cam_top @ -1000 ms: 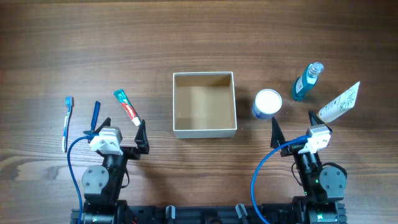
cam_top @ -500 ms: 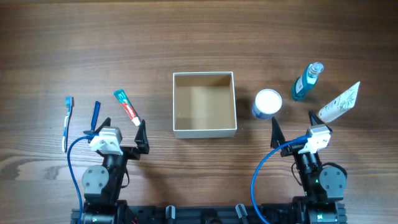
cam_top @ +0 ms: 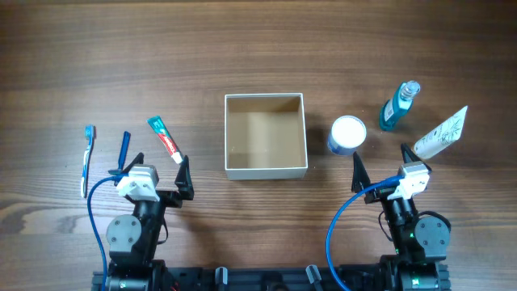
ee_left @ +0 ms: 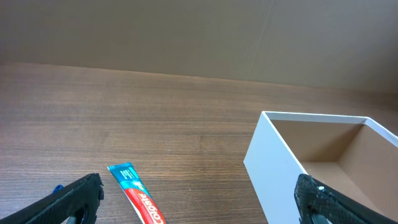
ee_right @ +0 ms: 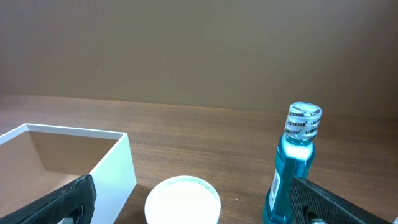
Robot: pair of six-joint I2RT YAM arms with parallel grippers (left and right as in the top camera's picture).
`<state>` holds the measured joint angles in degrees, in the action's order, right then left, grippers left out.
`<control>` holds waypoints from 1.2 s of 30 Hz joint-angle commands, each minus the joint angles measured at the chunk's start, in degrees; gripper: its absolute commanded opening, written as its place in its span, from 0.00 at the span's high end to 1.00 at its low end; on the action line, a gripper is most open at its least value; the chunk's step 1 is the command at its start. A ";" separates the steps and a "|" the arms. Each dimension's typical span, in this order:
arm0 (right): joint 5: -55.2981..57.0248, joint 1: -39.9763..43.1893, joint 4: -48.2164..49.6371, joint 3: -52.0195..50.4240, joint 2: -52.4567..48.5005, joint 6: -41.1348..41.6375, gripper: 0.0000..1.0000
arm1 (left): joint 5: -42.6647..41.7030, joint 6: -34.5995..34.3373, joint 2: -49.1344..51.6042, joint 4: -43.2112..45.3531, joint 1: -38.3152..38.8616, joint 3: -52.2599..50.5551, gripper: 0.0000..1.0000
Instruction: Pack container
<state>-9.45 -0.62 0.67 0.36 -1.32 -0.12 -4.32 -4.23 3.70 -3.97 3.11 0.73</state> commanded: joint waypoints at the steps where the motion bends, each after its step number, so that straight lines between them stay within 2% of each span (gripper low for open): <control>1: -0.92 -0.28 0.15 -0.04 -0.09 -0.33 0.00 | 0.33 -0.94 0.07 -0.17 0.15 -0.35 0.00; 9: -1.16 -0.28 0.09 0.04 -0.50 5.73 0.00 | 0.31 -1.07 0.07 0.50 0.15 -0.35 0.00; 12: -0.83 -0.28 -0.02 1.90 -2.14 5.68 0.00 | 0.33 -4.00 0.11 0.39 0.15 0.07 0.00; 14: -0.74 -0.28 -0.68 5.18 -5.70 5.70 0.00 | 0.33 -6.62 0.44 -0.68 0.15 2.12 0.00; 19: -0.96 -0.28 -4.70 17.73 -20.76 4.76 0.00 | 0.35 -6.78 6.62 -7.82 0.15 12.72 0.00; 22: -0.98 -0.28 -10.97 28.11 -30.49 4.61 0.00 | 0.35 -6.78 13.05 -12.07 0.15 19.80 0.00; 24: -0.96 -0.28 -20.61 39.85 -40.35 4.44 0.00 | 0.33 -6.80 21.86 -17.73 0.15 28.02 0.00; 26: -0.96 -0.28 -27.63 47.17 -45.94 2.80 0.00 | 0.33 -6.80 26.93 -21.77 0.15 32.83 0.00; 27: -0.90 -0.28 -36.65 55.52 -52.04 0.83 0.00 | 0.33 -6.80 31.87 -26.01 0.15 37.62 0.00; 30: -0.98 -0.28 -48.61 66.49 -60.43 0.37 0.00 | 0.13 -6.78 40.26 -35.04 0.15 45.99 0.00; 32: -2.56 -0.28 -51.60 69.96 -63.80 0.15 0.00 | -2.51 -6.75 44.52 -39.01 0.15 49.44 0.00; 36: -1.46 -0.28 -52.35 70.69 -67.63 -0.52 0.00 | -6.60 -6.75 47.71 -40.87 0.15 50.73 0.00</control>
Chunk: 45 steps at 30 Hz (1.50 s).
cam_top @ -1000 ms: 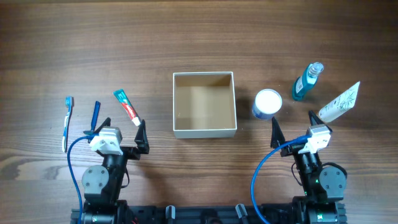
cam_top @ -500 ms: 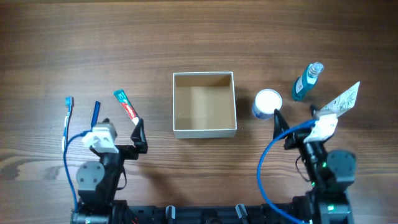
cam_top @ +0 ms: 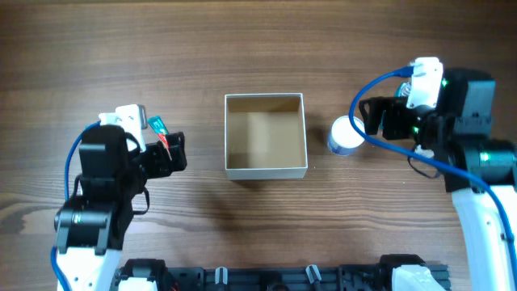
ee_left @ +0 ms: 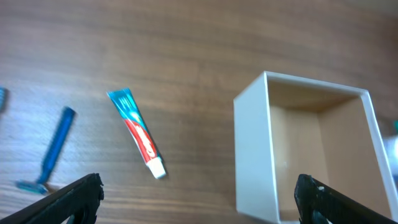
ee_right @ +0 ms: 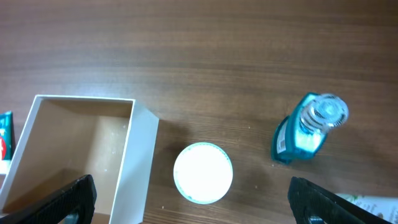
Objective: Pack container
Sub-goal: 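Reach the right gripper to the white cotton-swab tub and grasp it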
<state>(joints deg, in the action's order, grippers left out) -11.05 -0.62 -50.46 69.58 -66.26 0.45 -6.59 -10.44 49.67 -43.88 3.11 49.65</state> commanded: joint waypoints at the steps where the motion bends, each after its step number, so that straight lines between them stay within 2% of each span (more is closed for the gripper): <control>1: 0.57 -0.28 -1.88 1.49 -3.89 -0.17 0.00 | -4.28 -0.52 1.90 -1.03 0.15 1.81 0.00; 7: 5.60 -2.01 -7.04 1.46 -15.17 1.31 0.00 | 0.17 -0.55 3.74 -2.82 0.15 1.81 0.00; 17: 7.63 -4.83 -3.93 1.46 -26.03 3.13 0.00 | 2.21 -0.55 7.52 -3.78 0.15 1.81 0.00; 23: 9.66 -5.49 -2.25 1.44 -29.42 3.56 0.00 | 2.21 -0.55 9.40 -3.72 0.15 1.81 0.00; 30: 11.52 -10.27 0.13 1.44 -33.31 4.26 0.00 | 2.21 -0.55 9.64 -3.32 0.15 1.81 0.00; 37: 15.65 -10.34 0.39 1.33 -37.73 7.80 0.00 | 2.21 -0.52 9.64 -3.32 0.15 1.81 0.00; 45: 16.00 -10.34 0.11 1.33 -37.83 8.72 0.02 | 2.21 -0.52 9.64 -3.32 0.15 1.81 0.00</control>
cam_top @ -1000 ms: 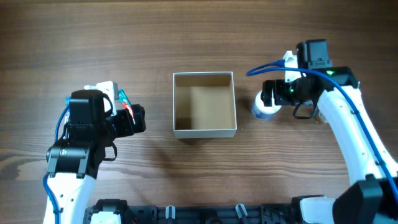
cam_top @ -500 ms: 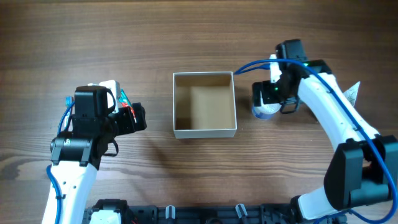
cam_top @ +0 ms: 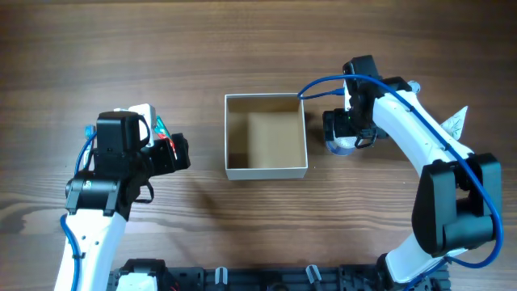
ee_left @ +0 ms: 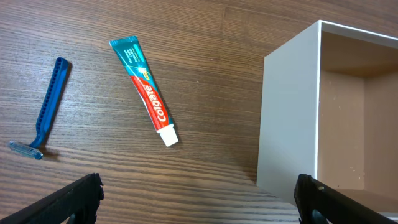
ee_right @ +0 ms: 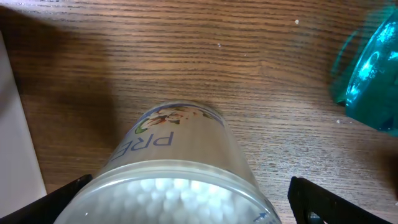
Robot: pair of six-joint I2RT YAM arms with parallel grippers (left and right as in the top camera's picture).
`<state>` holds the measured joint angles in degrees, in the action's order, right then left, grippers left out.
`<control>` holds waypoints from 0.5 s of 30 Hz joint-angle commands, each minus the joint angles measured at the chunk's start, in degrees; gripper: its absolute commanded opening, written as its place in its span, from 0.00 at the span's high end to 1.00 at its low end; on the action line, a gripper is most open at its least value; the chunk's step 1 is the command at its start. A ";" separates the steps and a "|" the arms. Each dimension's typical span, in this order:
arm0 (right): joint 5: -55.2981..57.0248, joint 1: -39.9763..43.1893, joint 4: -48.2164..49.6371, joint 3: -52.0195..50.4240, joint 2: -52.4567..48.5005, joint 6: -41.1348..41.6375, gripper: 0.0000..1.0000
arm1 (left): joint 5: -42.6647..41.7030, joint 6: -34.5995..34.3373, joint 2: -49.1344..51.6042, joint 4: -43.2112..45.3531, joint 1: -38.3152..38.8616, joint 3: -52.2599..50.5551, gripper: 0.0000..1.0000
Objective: Pack container
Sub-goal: 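Reach the right gripper to the white cotton-swab tub and grasp it, then carry the swab tub with the right gripper into the box and release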
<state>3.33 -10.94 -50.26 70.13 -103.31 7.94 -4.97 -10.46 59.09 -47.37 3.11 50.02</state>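
Note:
The white open box [cam_top: 266,170] stands mid-table with nothing inside. To its left lies a red and teal toothpaste tube [ee_left: 145,92], its cap end toward me, and a blue razor [ee_left: 46,106] further left. My left gripper [ee_left: 199,202] hovers open just short of the tube, next to the box's left wall. Right of the box stands a clear jar of cotton swabs [ee_right: 180,168]. My right gripper [ee_right: 186,199] is open and low over it, a finger on either side. In the overhead view that gripper [cam_top: 347,133] hides most of the jar.
A teal mouthwash bottle [ee_right: 373,81] stands just right of the jar, close to my right fingers. A white squeeze tube [cam_top: 456,121] lies at the far right. A blue toothbrush [cam_top: 87,133] peeks out left of my left arm.
My right gripper was high above the jar and bottle; it is now low, with the jar between its open fingers. My left gripper sits lower and closer to the toothpaste.
Both arms were folded at the table's front edge, grippers open and facing across the table. Then both were raised and looking down, left over the toothpaste and box, right over the jar. Now the right straddles the jar and the left hangs near the toothpaste.

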 commanded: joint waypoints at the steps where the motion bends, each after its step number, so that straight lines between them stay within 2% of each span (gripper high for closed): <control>1: 1.62 -0.02 -0.09 0.79 -0.79 1.22 0.04 | 0.59 -0.50 0.22 0.17 0.15 1.44 0.00; 7: 1.16 -0.02 -0.15 0.79 -0.74 1.22 0.24 | 0.57 -0.50 0.22 0.15 0.15 1.44 0.00; 15: 1.16 -0.02 -0.52 0.81 -0.72 1.22 0.36 | 0.59 -0.50 0.22 0.17 0.15 1.44 0.00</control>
<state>3.57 -10.94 -50.30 70.28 -103.28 8.97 -4.97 -10.46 59.09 -47.37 3.11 50.02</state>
